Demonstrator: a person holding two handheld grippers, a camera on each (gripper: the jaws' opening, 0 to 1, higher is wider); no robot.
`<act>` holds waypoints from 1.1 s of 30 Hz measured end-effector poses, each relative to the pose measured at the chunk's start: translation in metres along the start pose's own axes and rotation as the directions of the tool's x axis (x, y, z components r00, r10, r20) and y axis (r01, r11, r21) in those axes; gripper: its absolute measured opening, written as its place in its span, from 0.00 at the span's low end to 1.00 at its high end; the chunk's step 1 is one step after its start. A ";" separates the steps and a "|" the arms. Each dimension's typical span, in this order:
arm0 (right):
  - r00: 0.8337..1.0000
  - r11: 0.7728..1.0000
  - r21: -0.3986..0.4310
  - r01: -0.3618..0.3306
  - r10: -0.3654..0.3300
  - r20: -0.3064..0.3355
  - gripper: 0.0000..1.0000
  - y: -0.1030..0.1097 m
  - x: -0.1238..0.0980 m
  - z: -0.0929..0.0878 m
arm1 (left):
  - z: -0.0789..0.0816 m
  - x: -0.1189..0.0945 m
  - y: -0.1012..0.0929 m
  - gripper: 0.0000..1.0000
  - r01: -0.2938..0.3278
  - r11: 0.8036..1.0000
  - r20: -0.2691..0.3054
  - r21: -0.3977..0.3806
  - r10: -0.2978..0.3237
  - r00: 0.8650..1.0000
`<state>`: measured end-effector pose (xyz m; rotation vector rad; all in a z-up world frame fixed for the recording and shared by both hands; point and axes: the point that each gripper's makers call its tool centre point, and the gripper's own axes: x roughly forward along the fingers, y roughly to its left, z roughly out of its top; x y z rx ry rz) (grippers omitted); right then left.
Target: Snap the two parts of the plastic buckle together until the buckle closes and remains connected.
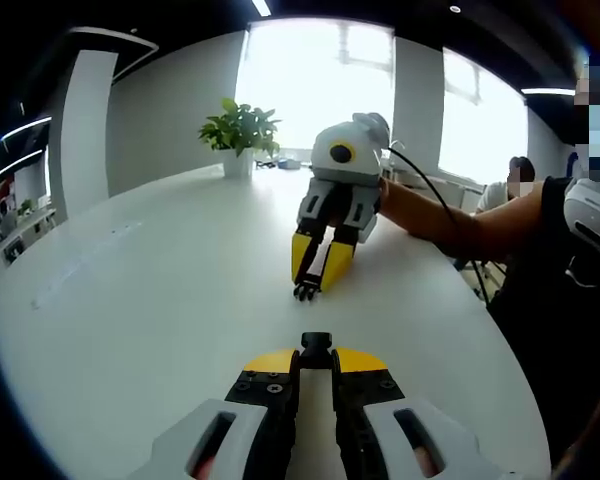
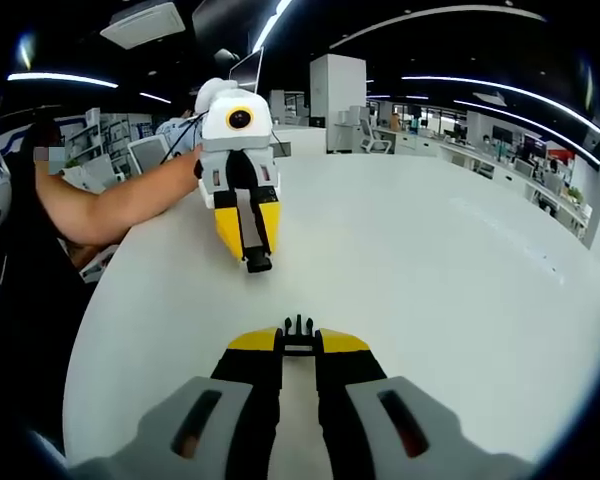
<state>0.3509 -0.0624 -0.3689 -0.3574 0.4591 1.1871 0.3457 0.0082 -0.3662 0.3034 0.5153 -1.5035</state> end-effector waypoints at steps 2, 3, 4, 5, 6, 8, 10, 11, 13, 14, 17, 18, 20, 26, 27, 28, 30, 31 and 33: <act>1.000 1.000 -0.004 -0.001 0.001 0.003 0.11 0.001 -0.001 0.001 | 0.001 0.000 0.000 0.10 0.000 1.000 0.003 0.003 0.000 1.000; 1.000 1.000 -0.007 -0.001 0.001 0.008 0.11 0.001 -0.002 0.002 | 0.001 0.000 -0.001 0.10 0.002 1.000 0.004 0.003 -0.002 1.000; 1.000 1.000 -0.008 -0.002 0.002 0.010 0.11 0.002 -0.002 0.003 | 0.001 0.000 -0.002 0.10 0.004 1.000 0.005 0.003 -0.004 1.000; 1.000 1.000 -0.010 -0.003 0.003 0.013 0.11 0.002 -0.002 0.003 | 0.000 0.000 -0.003 0.10 0.006 1.000 0.006 0.003 -0.006 1.000; 1.000 1.000 -0.011 -0.005 0.005 0.015 0.11 0.002 -0.003 0.004 | 0.000 0.001 -0.003 0.10 0.007 1.000 0.007 0.002 -0.007 1.000; 1.000 1.000 -0.014 -0.006 0.006 0.015 0.11 0.002 -0.003 0.004 | 0.000 0.001 -0.004 0.10 0.012 1.000 0.011 0.000 -0.012 1.000; 1.000 1.000 -0.019 -0.006 0.006 0.014 0.11 0.002 -0.003 0.004 | 0.000 0.001 -0.005 0.10 0.014 1.000 0.011 0.000 -0.014 1.000; 1.000 1.000 -0.022 -0.008 0.008 0.016 0.11 0.003 -0.003 0.004 | 0.000 0.001 -0.005 0.10 0.014 1.000 0.009 0.002 -0.014 1.000; 1.000 0.999 -0.029 -0.017 0.018 0.020 0.11 0.006 -0.003 0.006 | -0.001 0.002 -0.005 0.10 0.015 1.000 0.005 0.004 -0.015 1.000; 1.000 0.999 -0.032 -0.024 0.025 0.017 0.11 0.007 -0.003 0.006 | -0.001 0.001 -0.006 0.10 0.016 1.000 0.006 0.006 -0.016 1.000; 0.999 0.998 -0.039 -0.039 0.039 0.011 0.11 0.011 -0.001 0.005 | 0.001 0.000 -0.006 0.10 0.015 1.000 0.017 0.005 -0.015 1.000; 0.999 0.998 -0.042 -0.050 0.050 0.008 0.11 0.014 0.000 0.005 | 0.001 0.000 -0.005 0.10 0.016 1.000 0.018 0.004 -0.016 1.000; 0.998 0.997 -0.048 -0.056 0.056 0.007 0.11 0.015 0.001 0.005 | 0.000 0.000 -0.004 0.10 0.013 1.000 0.015 0.005 -0.013 1.000; 0.998 0.996 -0.055 -0.065 0.065 0.004 0.11 0.017 0.002 0.004 | 0.004 0.001 -0.009 0.10 0.021 0.999 0.050 0.033 -0.022 0.999; 0.998 0.996 -0.054 -0.067 0.067 0.003 0.11 0.017 0.002 0.004 | 0.004 0.001 -0.009 0.10 0.020 0.999 0.050 0.036 -0.022 0.999; 0.998 0.996 -0.054 -0.070 0.070 0.003 0.11 0.018 0.002 0.004 | 0.004 0.002 -0.009 0.10 0.021 0.999 0.050 0.039 -0.023 0.999; 0.997 0.996 -0.057 -0.075 0.075 0.002 0.11 0.020 0.003 0.004 | 0.003 0.003 -0.010 0.10 0.021 0.999 0.045 0.043 -0.023 0.999; 0.997 0.995 -0.058 -0.076 0.076 0.003 0.11 0.020 0.003 0.004 | 0.002 0.003 -0.010 0.10 0.018 0.999 0.044 0.046 -0.020 0.999; 0.997 0.995 -0.060 -0.075 0.076 0.007 0.11 0.020 0.002 0.005 | -0.001 0.006 -0.007 0.10 0.013 0.999 0.033 0.046 -0.014 0.999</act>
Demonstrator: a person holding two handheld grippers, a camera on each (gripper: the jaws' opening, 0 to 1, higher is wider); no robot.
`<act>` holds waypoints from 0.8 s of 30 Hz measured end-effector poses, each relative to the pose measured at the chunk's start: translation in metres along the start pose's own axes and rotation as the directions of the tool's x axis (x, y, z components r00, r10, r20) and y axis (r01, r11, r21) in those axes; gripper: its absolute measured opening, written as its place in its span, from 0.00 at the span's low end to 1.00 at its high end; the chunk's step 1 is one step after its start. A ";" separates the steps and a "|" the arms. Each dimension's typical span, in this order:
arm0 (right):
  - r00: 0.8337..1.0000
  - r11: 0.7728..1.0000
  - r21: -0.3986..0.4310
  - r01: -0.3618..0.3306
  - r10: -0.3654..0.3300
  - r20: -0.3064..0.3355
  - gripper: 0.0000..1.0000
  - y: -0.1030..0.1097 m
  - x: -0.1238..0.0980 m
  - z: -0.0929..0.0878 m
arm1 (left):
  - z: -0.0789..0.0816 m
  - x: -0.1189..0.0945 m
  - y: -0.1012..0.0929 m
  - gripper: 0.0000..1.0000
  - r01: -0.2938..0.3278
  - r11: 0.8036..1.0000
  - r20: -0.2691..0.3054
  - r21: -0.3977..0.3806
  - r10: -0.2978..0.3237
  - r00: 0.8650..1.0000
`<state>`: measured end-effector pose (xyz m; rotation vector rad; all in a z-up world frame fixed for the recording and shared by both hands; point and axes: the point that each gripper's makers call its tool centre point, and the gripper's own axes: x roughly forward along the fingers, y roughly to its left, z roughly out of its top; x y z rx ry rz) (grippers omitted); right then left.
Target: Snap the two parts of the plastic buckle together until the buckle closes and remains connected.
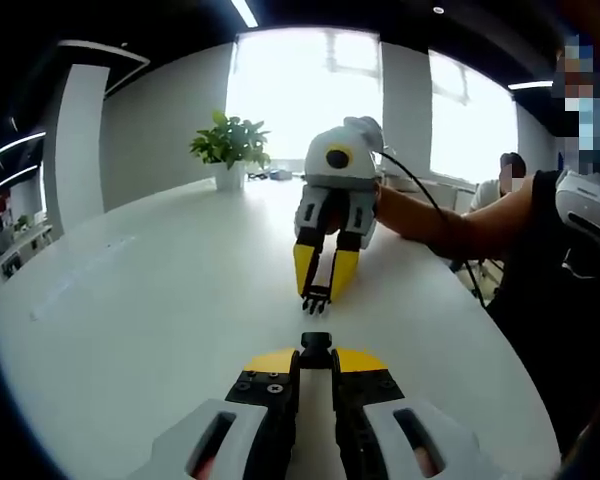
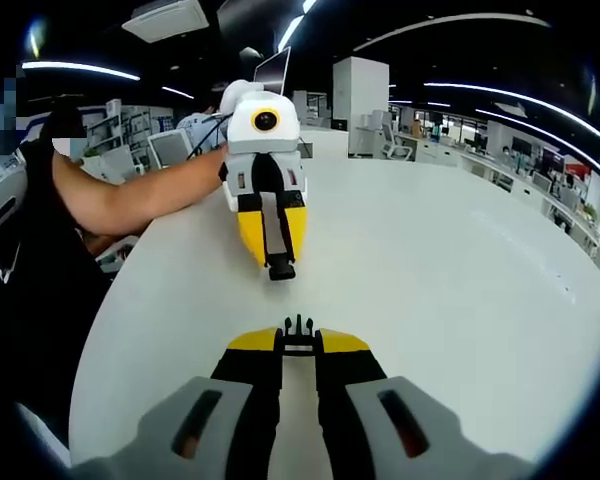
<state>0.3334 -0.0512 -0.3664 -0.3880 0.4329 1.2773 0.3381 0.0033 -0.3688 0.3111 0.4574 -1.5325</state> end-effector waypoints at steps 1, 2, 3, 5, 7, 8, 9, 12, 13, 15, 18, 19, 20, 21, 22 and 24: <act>1.000 1.000 0.000 0.000 0.000 0.001 0.11 0.000 0.000 0.000 | -0.001 0.001 0.001 0.10 0.000 1.000 -0.004 -0.001 0.000 1.000; 1.000 1.000 0.000 -0.001 0.001 0.001 0.11 -0.001 0.000 0.000 | -0.003 0.001 0.001 0.10 0.000 1.000 -0.010 -0.001 0.000 1.000; 1.000 1.000 0.001 -0.002 0.002 0.001 0.11 -0.001 0.000 0.000 | -0.004 0.002 0.002 0.10 0.000 1.000 -0.012 -0.001 0.000 1.000; 1.000 1.000 0.003 -0.005 0.005 -0.004 0.11 -0.001 0.001 -0.002 | -0.004 0.002 0.003 0.10 -0.001 1.000 -0.003 -0.001 0.001 1.000; 1.000 1.000 0.002 -0.006 0.006 -0.008 0.11 -0.001 0.002 -0.003 | -0.001 0.002 0.004 0.10 -0.007 1.000 0.029 0.004 0.007 1.000; 1.000 1.000 0.001 -0.005 0.005 -0.008 0.11 -0.001 0.002 -0.003 | -0.001 0.002 0.004 0.10 -0.006 1.000 0.032 0.003 0.006 0.999; 1.000 1.000 0.000 -0.004 0.004 -0.005 0.11 -0.001 0.002 -0.002 | 0.000 0.002 0.004 0.10 -0.006 1.000 0.037 0.001 0.006 0.999; 1.000 1.000 -0.001 -0.004 0.004 0.005 0.11 0.000 0.001 0.000 | -0.001 0.004 0.004 0.10 -0.007 1.000 0.041 0.007 0.006 0.999; 1.000 1.000 0.000 -0.005 0.005 0.005 0.11 0.000 0.001 0.000 | -0.001 0.004 0.004 0.10 -0.006 1.000 0.042 0.010 0.006 0.999; 1.000 1.000 0.000 -0.005 0.005 0.003 0.11 0.000 0.002 0.000 | 0.000 0.005 0.004 0.10 -0.005 1.000 0.047 0.015 0.004 0.999; 1.000 1.000 0.000 -0.007 0.007 0.004 0.11 0.001 0.002 0.000 | 0.001 0.005 0.004 0.10 0.004 1.000 0.056 0.013 -0.004 0.998; 1.000 1.000 0.000 -0.007 0.007 0.003 0.11 0.001 0.002 0.000 | 0.002 0.005 0.004 0.10 0.005 1.000 0.057 0.013 -0.006 0.998; 1.000 1.000 0.000 -0.008 0.008 0.003 0.11 0.001 0.002 0.000 | 0.001 0.005 0.004 0.10 0.007 1.000 0.056 0.012 -0.008 0.998; 1.000 1.000 -0.001 -0.008 0.008 0.002 0.11 0.001 0.002 -0.001 | 0.001 0.005 0.004 0.10 0.009 1.000 0.053 0.012 -0.010 0.999; 1.000 1.000 -0.001 -0.008 0.008 0.002 0.11 0.001 0.003 -0.001 | 0.000 0.005 0.004 0.10 0.010 1.000 0.051 0.012 -0.011 0.999; 1.000 1.000 -0.001 -0.007 0.007 0.002 0.11 0.000 0.003 -0.001 | 0.000 0.005 0.003 0.10 0.011 1.000 0.050 0.012 -0.012 0.999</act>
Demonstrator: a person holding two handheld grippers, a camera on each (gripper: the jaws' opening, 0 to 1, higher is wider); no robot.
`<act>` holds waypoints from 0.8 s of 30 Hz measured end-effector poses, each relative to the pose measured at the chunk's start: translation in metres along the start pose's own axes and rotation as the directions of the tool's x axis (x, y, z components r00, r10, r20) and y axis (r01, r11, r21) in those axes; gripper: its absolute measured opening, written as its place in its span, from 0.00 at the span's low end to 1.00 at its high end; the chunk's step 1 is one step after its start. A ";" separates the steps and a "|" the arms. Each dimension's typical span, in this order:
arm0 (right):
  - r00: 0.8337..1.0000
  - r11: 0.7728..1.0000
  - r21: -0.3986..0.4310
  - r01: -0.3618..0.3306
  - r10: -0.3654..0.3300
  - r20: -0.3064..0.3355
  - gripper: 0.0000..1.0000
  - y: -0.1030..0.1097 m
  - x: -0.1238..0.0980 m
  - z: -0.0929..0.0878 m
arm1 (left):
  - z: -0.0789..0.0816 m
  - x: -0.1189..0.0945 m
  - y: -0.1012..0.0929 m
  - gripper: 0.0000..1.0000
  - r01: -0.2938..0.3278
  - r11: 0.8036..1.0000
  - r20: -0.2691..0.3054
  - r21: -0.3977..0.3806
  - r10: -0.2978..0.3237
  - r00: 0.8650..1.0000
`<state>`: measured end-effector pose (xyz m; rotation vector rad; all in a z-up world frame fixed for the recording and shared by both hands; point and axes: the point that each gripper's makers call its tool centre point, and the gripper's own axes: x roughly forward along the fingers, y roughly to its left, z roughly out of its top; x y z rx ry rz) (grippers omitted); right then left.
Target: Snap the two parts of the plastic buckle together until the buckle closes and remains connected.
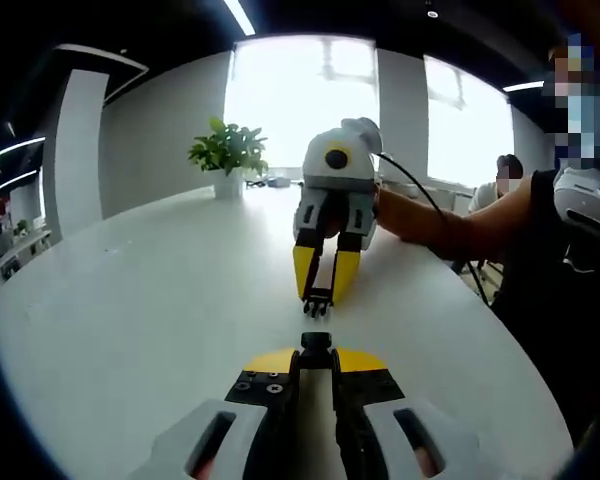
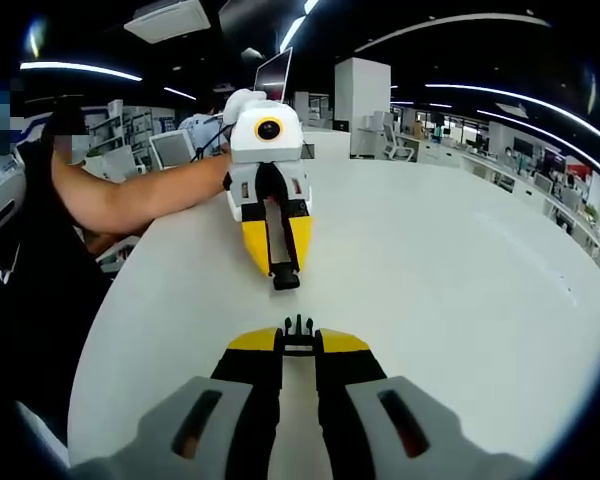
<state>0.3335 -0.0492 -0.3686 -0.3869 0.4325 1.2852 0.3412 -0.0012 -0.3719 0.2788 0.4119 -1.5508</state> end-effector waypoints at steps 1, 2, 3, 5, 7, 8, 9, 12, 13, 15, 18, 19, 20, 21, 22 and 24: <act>1.000 1.000 0.000 0.000 0.000 0.001 0.11 0.000 0.000 0.000 | 0.000 0.000 0.000 0.10 -0.001 1.000 0.002 0.000 0.001 1.000; 1.000 1.000 0.000 0.000 0.000 0.001 0.11 0.000 0.000 0.000 | 0.000 0.000 0.001 0.11 -0.001 1.000 0.004 0.000 0.001 1.000; 1.000 1.000 0.000 0.000 0.000 0.002 0.11 0.000 0.000 0.000 | 0.000 0.000 0.000 0.11 0.003 1.000 0.006 -0.004 -0.003 1.000; 1.000 1.000 0.000 0.001 -0.001 0.005 0.11 0.000 0.000 0.001 | -0.001 0.001 -0.001 0.11 0.008 1.000 0.004 -0.005 -0.007 1.000; 1.000 1.000 -0.002 0.000 0.000 0.007 0.11 0.000 0.000 0.001 | -0.001 0.001 -0.001 0.11 0.004 1.000 0.002 -0.002 -0.004 1.000; 1.000 1.000 -0.003 -0.001 0.001 0.007 0.11 0.000 0.000 0.001 | 0.000 0.001 -0.001 0.11 0.004 1.000 0.005 0.000 -0.004 1.000; 1.000 1.000 -0.003 -0.002 0.002 0.008 0.11 0.000 0.000 0.001 | 0.001 0.000 -0.001 0.11 0.001 1.000 0.008 0.002 -0.001 1.000; 1.000 1.000 -0.003 -0.002 0.002 0.016 0.11 0.001 0.000 0.002 | 0.002 0.000 -0.001 0.11 0.000 1.000 0.015 0.001 0.000 1.000; 1.000 1.000 -0.003 -0.003 0.003 0.018 0.11 0.001 0.001 0.002 | 0.002 0.000 -0.001 0.11 -0.001 1.000 0.015 0.002 0.001 1.000; 1.000 1.000 -0.004 -0.005 0.005 0.023 0.11 0.002 0.001 0.003 | 0.003 0.000 -0.002 0.11 0.001 1.000 0.017 0.002 -0.001 1.000; 1.000 1.000 -0.007 -0.005 0.006 0.026 0.11 0.001 0.001 0.003 | 0.004 0.000 -0.003 0.11 0.003 1.000 0.016 0.006 -0.004 1.000; 1.000 1.000 -0.007 -0.007 0.007 0.026 0.11 0.001 0.001 0.004 | 0.004 0.000 -0.003 0.11 0.005 1.000 0.016 0.007 -0.005 1.000; 1.000 1.000 -0.006 -0.009 0.009 0.028 0.11 0.002 0.001 0.004 | 0.004 0.000 -0.004 0.11 0.006 1.000 0.015 0.008 -0.006 1.000; 1.000 1.000 -0.007 -0.009 0.009 0.027 0.11 0.001 0.001 0.004 | 0.004 0.000 -0.004 0.11 0.006 1.000 0.012 0.009 -0.006 1.000; 1.000 1.000 -0.008 -0.008 0.009 0.027 0.11 0.002 0.001 0.003 | 0.003 0.001 -0.004 0.11 0.005 1.000 0.009 0.010 -0.005 1.000; 1.000 1.000 -0.009 -0.007 0.007 0.024 0.11 0.002 0.001 0.003 | 0.002 0.001 -0.003 0.11 0.001 1.000 0.001 0.011 -0.001 1.000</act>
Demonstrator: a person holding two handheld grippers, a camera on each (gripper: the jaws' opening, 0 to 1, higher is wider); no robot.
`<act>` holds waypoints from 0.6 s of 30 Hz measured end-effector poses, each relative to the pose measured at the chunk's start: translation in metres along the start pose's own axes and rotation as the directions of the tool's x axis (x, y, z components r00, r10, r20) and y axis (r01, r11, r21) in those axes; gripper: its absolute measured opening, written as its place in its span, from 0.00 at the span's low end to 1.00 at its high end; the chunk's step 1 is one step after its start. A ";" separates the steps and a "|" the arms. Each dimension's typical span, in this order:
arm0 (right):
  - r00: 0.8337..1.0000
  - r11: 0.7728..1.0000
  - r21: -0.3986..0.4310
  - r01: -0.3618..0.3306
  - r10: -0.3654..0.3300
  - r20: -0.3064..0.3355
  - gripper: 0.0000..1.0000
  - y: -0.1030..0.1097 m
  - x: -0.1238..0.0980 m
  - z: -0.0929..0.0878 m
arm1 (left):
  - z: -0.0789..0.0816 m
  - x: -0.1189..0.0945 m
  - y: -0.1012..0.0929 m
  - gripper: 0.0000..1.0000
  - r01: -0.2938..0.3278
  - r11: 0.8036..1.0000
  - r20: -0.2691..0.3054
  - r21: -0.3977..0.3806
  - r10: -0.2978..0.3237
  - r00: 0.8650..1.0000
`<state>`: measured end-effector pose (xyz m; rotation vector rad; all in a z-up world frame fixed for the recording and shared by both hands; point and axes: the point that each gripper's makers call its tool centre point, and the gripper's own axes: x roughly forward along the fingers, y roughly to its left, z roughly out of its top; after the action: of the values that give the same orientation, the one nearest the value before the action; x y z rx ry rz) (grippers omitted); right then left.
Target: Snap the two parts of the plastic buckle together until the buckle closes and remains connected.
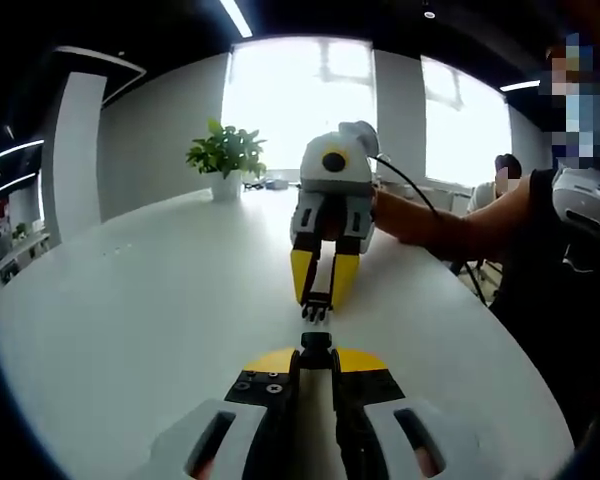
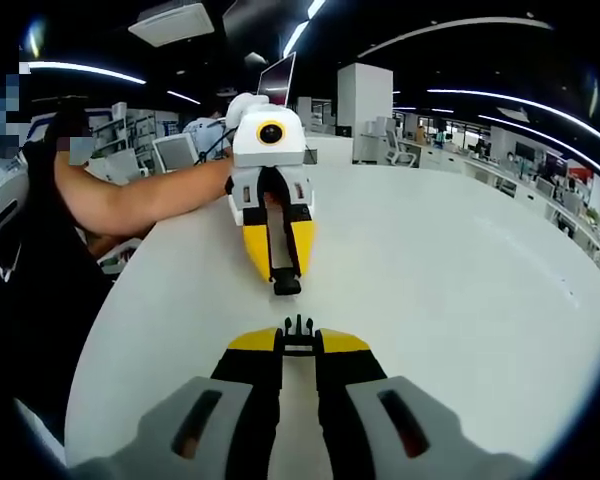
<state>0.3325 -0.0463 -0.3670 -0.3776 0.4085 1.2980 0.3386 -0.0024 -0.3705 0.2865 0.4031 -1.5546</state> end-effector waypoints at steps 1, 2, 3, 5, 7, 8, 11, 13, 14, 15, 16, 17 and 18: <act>1.000 1.000 -0.001 0.003 -0.003 -0.001 0.11 0.000 0.000 0.000 | -0.001 0.000 0.000 0.11 -0.002 1.000 -0.004 -0.002 0.002 1.000; 1.000 1.000 -0.003 0.006 -0.006 -0.002 0.11 -0.001 0.000 0.000 | -0.001 0.000 0.001 0.11 -0.004 1.000 -0.007 -0.004 0.004 1.000; 1.000 1.000 -0.005 0.011 -0.011 -0.002 0.11 -0.002 0.000 0.000 | -0.001 0.000 0.001 0.11 -0.005 1.000 -0.010 -0.005 0.005 1.000; 1.000 1.000 -0.005 0.015 -0.015 0.001 0.11 -0.003 -0.001 0.000 | -0.001 -0.001 0.002 0.11 -0.011 1.000 -0.010 -0.008 0.011 1.000; 1.000 1.000 -0.005 0.018 -0.018 0.001 0.11 -0.004 -0.001 0.000 | 0.000 -0.002 0.002 0.11 -0.012 1.000 -0.007 -0.006 0.012 1.000; 1.000 1.000 -0.005 0.018 -0.018 0.001 0.11 -0.003 -0.001 0.001 | 0.000 -0.002 0.003 0.11 -0.015 1.000 -0.006 -0.004 0.015 1.000; 1.000 1.000 -0.005 0.015 -0.015 0.016 0.11 -0.002 -0.002 0.004 | 0.001 -0.003 0.004 0.11 -0.021 1.000 -0.003 -0.005 0.021 1.000; 1.000 1.000 -0.005 0.010 -0.010 0.028 0.11 -0.002 -0.003 0.006 | 0.002 -0.003 0.005 0.11 -0.022 1.000 0.002 -0.003 0.022 1.000; 0.999 1.000 -0.007 0.013 -0.013 0.029 0.11 -0.002 -0.003 0.006 | 0.003 -0.003 0.004 0.11 -0.019 1.000 0.006 -0.005 0.019 1.000; 0.999 1.000 -0.008 0.013 -0.013 0.029 0.11 -0.002 -0.003 0.006 | 0.004 -0.003 0.005 0.11 -0.019 1.000 0.010 -0.004 0.019 1.000; 0.999 1.000 -0.008 0.012 -0.012 0.029 0.11 -0.002 -0.003 0.006 | 0.005 -0.004 0.004 0.11 -0.017 1.000 0.015 -0.006 0.017 1.000; 0.999 1.000 -0.009 0.012 -0.012 0.029 0.11 -0.002 -0.003 0.006 | 0.005 -0.004 0.004 0.11 -0.016 1.000 0.018 -0.005 0.016 1.000; 0.999 1.000 -0.010 0.014 -0.014 0.029 0.11 -0.003 -0.003 0.005 | 0.006 -0.004 0.004 0.11 -0.015 1.000 0.020 -0.004 0.016 1.000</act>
<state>0.3349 -0.0466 -0.3608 -0.3691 0.3741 1.2907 0.3426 -0.0014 -0.3640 0.2702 0.3871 -1.5403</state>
